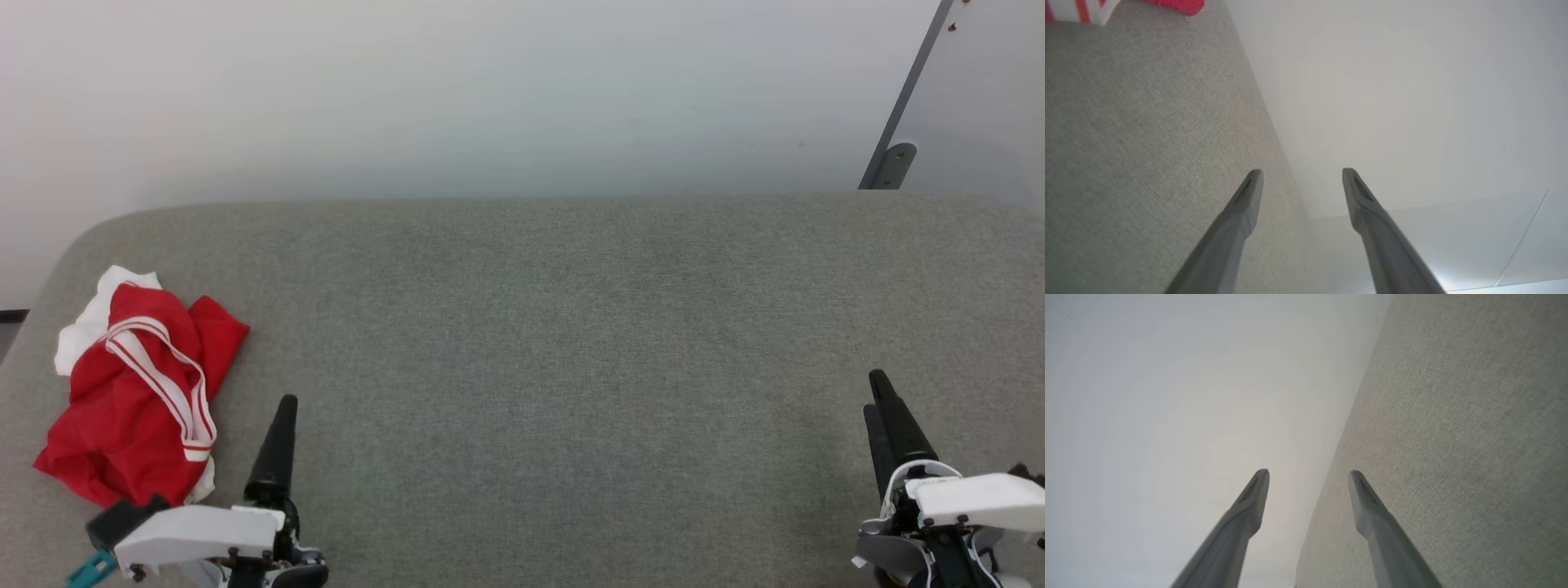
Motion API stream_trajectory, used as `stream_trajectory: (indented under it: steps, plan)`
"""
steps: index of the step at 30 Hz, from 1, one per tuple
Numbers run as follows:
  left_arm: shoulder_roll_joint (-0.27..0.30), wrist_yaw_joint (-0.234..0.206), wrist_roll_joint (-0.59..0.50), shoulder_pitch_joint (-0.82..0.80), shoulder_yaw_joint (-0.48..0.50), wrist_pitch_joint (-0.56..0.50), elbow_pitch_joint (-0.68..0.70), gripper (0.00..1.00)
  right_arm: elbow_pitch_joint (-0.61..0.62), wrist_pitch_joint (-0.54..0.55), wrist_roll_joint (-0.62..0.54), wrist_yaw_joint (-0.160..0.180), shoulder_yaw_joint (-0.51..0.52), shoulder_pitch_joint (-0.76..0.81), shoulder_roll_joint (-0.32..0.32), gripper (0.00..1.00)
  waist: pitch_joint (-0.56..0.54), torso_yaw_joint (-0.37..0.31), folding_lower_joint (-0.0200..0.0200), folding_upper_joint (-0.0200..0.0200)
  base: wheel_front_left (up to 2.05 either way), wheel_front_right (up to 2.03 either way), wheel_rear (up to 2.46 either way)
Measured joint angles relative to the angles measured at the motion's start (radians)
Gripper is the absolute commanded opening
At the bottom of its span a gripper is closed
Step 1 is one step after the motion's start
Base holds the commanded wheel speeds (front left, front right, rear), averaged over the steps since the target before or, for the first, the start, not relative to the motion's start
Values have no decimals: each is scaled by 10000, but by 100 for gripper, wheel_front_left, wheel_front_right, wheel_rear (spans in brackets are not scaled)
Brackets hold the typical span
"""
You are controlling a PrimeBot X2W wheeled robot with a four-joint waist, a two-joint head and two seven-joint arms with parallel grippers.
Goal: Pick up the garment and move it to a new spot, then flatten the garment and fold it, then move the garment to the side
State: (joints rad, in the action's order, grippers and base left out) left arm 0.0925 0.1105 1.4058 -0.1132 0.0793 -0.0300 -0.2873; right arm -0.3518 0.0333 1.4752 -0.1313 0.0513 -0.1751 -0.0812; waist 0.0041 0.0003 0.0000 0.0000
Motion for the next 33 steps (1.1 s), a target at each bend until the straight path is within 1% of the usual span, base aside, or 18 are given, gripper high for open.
stream_trajectory:
  steps: [3, 8, 15, 18, 24, 33]
  plan:
    - [44, -82, -748, -41, 8, 134, 151, 100, -10, -161, -723, 0, -180, -149, -146, 100, 11, 2, 0, 0, 0, 0, 0]
    - [56, -165, -1977, -41, -4, 334, 351, 100, 96, -353, -1870, 0, -253, -281, -205, 100, 28, 20, 0, 0, 0, 0, 0]
    - [92, -190, -3528, -40, -63, 598, 522, 100, 44, -619, -3237, 0, -299, -467, -274, 100, 52, 34, 0, 0, 0, 0, 0]
    - [132, -268, -4178, -40, -102, 704, 560, 100, -25, -734, -3806, 0, -362, -573, -311, 100, 70, 30, 0, 0, 0, 0, 0]
    - [217, -320, -5235, -45, -165, 924, 568, 100, -198, -951, -4872, 0, -646, -755, -412, 100, 86, 20, 0, 0, 0, 0, 0]
    - [372, -416, -6627, -100, -291, 1200, 681, 100, -387, -1225, -6498, 0, -788, -1032, -560, 100, 96, 16, 0, 0, 0, 0, 0]
